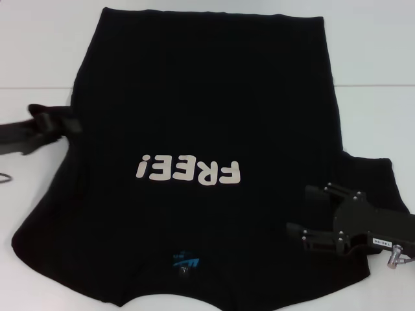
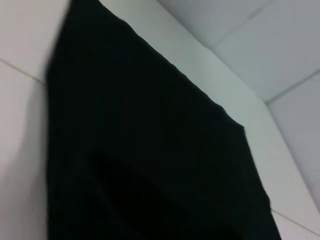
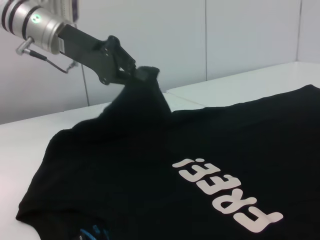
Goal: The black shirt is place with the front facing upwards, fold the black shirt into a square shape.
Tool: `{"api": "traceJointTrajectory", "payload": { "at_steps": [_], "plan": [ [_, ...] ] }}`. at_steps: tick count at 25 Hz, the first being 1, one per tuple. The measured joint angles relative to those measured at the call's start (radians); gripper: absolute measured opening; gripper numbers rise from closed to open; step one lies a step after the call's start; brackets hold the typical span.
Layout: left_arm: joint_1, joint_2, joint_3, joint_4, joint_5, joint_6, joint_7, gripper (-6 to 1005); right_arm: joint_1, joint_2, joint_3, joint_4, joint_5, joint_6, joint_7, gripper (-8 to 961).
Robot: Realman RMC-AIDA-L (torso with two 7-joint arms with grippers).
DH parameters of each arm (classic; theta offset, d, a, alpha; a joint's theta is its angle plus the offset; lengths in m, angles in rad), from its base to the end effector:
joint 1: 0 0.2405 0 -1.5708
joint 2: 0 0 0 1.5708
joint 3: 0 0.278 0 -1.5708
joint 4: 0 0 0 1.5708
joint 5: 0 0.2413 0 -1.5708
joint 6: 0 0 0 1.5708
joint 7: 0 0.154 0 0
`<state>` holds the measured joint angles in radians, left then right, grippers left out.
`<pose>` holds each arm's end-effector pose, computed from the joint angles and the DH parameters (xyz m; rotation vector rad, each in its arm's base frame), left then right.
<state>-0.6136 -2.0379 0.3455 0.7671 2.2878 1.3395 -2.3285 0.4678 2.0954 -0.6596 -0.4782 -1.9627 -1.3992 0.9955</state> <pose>-0.3412 0.4205 0.0624 -1.9177 -1.7170 -0.7427 0.3360 0.3431 -0.0564 -2.6204 0.4427 0.6046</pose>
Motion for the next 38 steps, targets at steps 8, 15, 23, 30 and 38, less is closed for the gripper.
{"api": "traceJointTrajectory", "payload": {
  "at_steps": [8,15,23,30,38],
  "plan": [
    [0.001,-0.022,0.009,-0.141,-0.066,-0.110,0.075,149,0.001,0.000,0.000,0.001,0.000,-0.001,0.000,932],
    [0.019,-0.033,0.012,-0.197,-0.120,-0.128,0.168,263,0.002,0.000,0.000,0.011,0.000,0.000,0.000,931],
    [0.024,-0.031,0.001,-0.252,-0.121,-0.118,0.156,472,0.004,-0.002,0.000,0.012,0.001,-0.002,0.000,932],
    [0.064,-0.026,-0.133,-0.245,-0.168,-0.061,0.252,769,0.002,-0.002,0.004,0.012,0.007,0.000,0.000,931],
    [0.139,-0.062,-0.039,-0.101,-0.176,0.340,0.915,918,-0.016,-0.007,0.028,-0.001,0.060,0.000,0.072,932]
  ]
}}
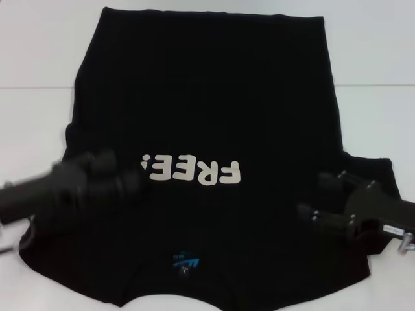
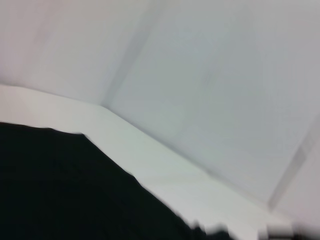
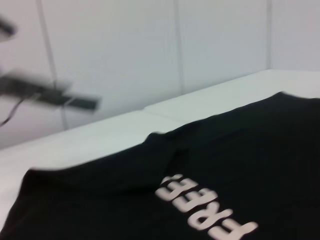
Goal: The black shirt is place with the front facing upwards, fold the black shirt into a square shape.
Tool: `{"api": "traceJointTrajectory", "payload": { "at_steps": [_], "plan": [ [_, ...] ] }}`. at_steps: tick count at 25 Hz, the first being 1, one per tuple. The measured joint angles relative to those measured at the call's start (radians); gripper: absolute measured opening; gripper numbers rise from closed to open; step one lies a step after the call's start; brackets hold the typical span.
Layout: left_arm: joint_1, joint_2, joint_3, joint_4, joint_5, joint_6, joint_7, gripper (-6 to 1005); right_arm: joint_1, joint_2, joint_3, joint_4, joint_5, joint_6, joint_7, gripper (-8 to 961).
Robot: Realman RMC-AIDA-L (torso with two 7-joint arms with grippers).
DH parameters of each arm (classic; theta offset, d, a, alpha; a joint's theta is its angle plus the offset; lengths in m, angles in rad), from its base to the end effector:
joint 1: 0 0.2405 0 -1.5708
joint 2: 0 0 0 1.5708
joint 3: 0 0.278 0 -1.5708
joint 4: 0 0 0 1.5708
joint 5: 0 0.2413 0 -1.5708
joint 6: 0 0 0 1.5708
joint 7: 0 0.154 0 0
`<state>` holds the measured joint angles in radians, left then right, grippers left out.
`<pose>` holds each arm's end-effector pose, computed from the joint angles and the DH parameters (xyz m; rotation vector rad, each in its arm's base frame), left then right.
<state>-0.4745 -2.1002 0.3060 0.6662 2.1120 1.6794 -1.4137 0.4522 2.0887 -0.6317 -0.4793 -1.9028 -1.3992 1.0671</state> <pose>-0.3338 0.3381 0.0154 -2.4687 -0.8488 -0.8962 0.3404 0.3463 -0.0438 -2.5253 0.5662 0.6816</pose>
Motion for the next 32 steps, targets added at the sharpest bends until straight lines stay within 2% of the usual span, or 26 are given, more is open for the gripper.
{"api": "traceJointTrajectory", "payload": {
  "at_steps": [1,2,3,5,7,9,10,12,16,18,21,22,23,27,32],
  "plan": [
    [0.014,-0.008,0.026,0.024,0.007,0.008,0.033,918,-0.006,-0.002,0.008,-0.012,0.007,-0.004,0.022,932],
    [0.048,-0.032,0.085,0.082,0.014,0.009,0.098,918,-0.019,-0.003,0.021,-0.053,0.013,-0.010,0.088,932],
    [0.048,-0.032,0.085,0.082,0.014,0.009,0.098,918,-0.019,-0.003,0.021,-0.053,0.013,-0.010,0.088,932],
    [0.071,-0.050,0.115,0.124,0.014,0.009,0.138,919,-0.039,-0.001,0.028,-0.120,0.013,-0.011,0.212,931],
    [0.085,-0.059,0.135,0.141,0.014,0.009,0.172,919,-0.058,-0.003,0.030,-0.200,-0.002,-0.013,0.382,931],
    [0.090,-0.061,0.150,0.143,0.021,0.007,0.195,919,-0.074,-0.013,0.031,-0.290,-0.042,-0.018,0.580,930],
    [0.090,-0.061,0.153,0.144,0.026,0.006,0.201,919,-0.078,-0.019,0.031,-0.329,-0.070,-0.021,0.665,930],
    [0.087,-0.060,0.156,0.144,0.050,0.005,0.206,920,-0.073,-0.047,0.031,-0.405,-0.168,-0.038,0.892,928],
    [0.084,-0.061,0.163,0.157,0.066,0.002,0.208,922,-0.029,-0.099,0.052,-0.465,-0.330,-0.135,1.168,919],
    [0.084,-0.061,0.164,0.165,0.065,0.004,0.212,923,-0.007,-0.110,0.076,-0.513,-0.397,-0.178,1.294,911],
    [0.084,-0.061,0.164,0.169,0.063,0.009,0.219,924,0.032,-0.114,0.088,-0.577,-0.500,-0.216,1.459,893],
    [0.084,-0.060,0.164,0.169,0.063,0.010,0.222,925,0.070,-0.116,0.088,-0.585,-0.587,-0.230,1.519,886],
    [0.084,-0.060,0.164,0.169,0.063,0.010,0.222,926,0.070,-0.116,0.088,-0.585,-0.587,-0.230,1.519,878],
    [0.083,-0.060,0.165,0.170,0.066,0.003,0.225,925,0.133,-0.108,0.087,-0.580,-0.759,-0.225,1.569,864],
    [0.088,-0.060,0.163,0.170,0.059,0.003,0.236,923,0.149,-0.100,0.077,-0.546,-0.796,-0.194,1.573,864]
  ]
}}
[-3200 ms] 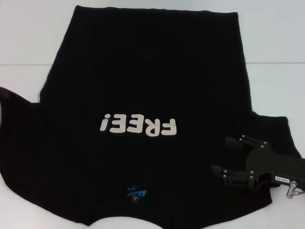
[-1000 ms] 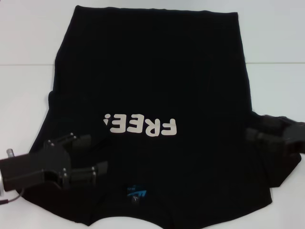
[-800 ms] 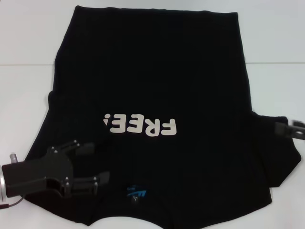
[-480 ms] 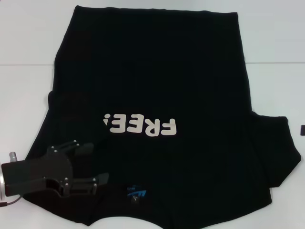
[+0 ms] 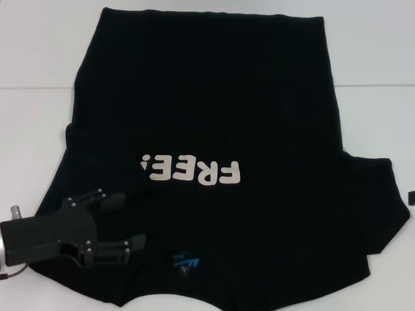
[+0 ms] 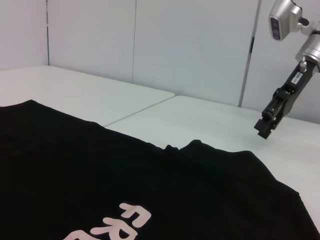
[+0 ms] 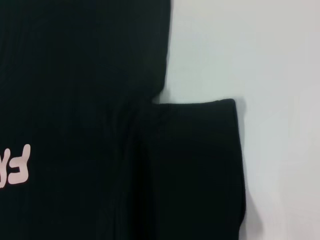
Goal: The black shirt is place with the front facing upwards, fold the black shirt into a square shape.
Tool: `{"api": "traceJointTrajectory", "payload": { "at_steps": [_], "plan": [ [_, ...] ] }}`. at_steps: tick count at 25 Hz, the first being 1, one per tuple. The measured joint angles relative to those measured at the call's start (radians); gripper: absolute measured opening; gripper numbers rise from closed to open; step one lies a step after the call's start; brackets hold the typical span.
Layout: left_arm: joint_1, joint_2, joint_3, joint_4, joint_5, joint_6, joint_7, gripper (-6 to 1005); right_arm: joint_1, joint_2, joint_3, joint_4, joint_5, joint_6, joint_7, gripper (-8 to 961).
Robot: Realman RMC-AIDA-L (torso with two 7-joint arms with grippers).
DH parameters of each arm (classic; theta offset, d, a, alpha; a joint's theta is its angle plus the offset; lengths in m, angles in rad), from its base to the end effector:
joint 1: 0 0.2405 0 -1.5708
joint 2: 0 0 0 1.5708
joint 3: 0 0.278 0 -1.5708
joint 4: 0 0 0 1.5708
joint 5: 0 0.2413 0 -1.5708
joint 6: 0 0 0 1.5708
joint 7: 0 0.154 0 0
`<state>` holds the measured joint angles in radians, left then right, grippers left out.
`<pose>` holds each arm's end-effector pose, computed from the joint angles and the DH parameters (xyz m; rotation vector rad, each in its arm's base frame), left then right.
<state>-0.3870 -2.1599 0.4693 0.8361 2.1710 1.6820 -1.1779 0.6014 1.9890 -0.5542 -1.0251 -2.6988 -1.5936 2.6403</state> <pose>-0.3385 0.3125 -0.0002 -2.6531 -0.4786 -0.5961 0.3470 0.3898 0.0993 -1.9208 1.8658 0.0275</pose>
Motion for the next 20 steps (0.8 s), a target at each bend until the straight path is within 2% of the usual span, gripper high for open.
{"api": "traceJointTrajectory", "payload": {
  "at_steps": [20],
  "plan": [
    [-0.004,-0.001,-0.005,0.000,-0.002,-0.002,0.004,920,0.068,0.003,-0.099,0.209,-0.004,0.175,-0.007,862]
  ]
}}
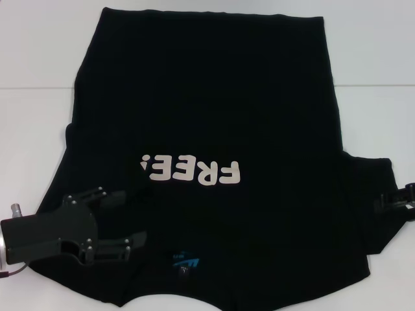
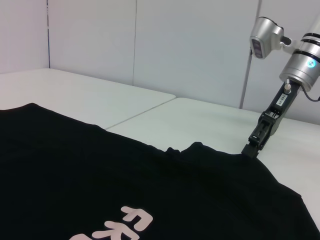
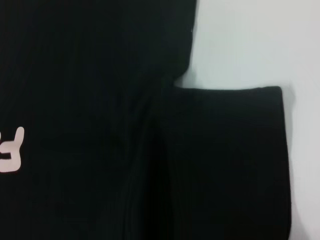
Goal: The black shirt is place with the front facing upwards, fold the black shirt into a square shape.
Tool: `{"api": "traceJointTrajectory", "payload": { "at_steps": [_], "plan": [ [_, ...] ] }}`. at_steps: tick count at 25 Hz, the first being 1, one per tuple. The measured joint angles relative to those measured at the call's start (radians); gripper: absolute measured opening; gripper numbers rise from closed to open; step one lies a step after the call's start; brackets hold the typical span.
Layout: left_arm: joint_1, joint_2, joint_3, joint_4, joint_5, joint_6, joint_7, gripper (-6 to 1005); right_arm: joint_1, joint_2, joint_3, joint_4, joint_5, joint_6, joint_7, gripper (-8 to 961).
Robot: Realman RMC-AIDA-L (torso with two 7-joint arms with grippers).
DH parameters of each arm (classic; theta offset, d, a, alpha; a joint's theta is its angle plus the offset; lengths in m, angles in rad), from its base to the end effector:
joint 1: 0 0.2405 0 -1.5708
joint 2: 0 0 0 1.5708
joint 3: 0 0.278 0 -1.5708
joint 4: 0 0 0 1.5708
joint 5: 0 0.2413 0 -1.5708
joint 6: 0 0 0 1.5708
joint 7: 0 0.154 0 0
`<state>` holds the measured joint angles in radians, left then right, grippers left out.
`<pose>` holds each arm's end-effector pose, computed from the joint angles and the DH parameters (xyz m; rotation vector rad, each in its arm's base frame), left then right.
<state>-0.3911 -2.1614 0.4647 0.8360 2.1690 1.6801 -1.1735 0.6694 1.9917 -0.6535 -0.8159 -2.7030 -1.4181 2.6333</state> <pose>-0.3374 0.3142 -0.0001 -2.6480 -0.4701 -0.5998 0.3441 0.4140 0.0472 -1.9815 1.8418 -0.0521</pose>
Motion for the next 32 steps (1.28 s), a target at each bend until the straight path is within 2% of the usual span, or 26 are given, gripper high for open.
{"api": "traceJointTrajectory", "payload": {
  "at_steps": [8,16,21,27,32],
  "plan": [
    [-0.003,0.000,-0.001,0.000,0.000,-0.002,0.000,920,0.004,0.002,-0.008,-0.008,0.004,0.005,0.000,862],
    [-0.003,0.001,-0.002,0.000,-0.002,-0.002,0.000,919,0.008,0.002,-0.019,-0.008,0.000,0.005,-0.001,674],
    [-0.003,0.000,-0.002,0.000,-0.003,-0.002,0.000,919,0.010,0.000,-0.026,-0.004,-0.001,0.006,-0.001,432],
    [-0.003,0.000,-0.002,-0.002,-0.003,-0.011,0.000,919,0.010,0.001,-0.055,-0.004,-0.001,0.005,-0.001,227],
    [0.001,0.000,-0.002,-0.002,-0.010,-0.012,0.000,919,0.009,-0.001,-0.054,-0.012,0.002,0.005,-0.001,16]
  ]
}}
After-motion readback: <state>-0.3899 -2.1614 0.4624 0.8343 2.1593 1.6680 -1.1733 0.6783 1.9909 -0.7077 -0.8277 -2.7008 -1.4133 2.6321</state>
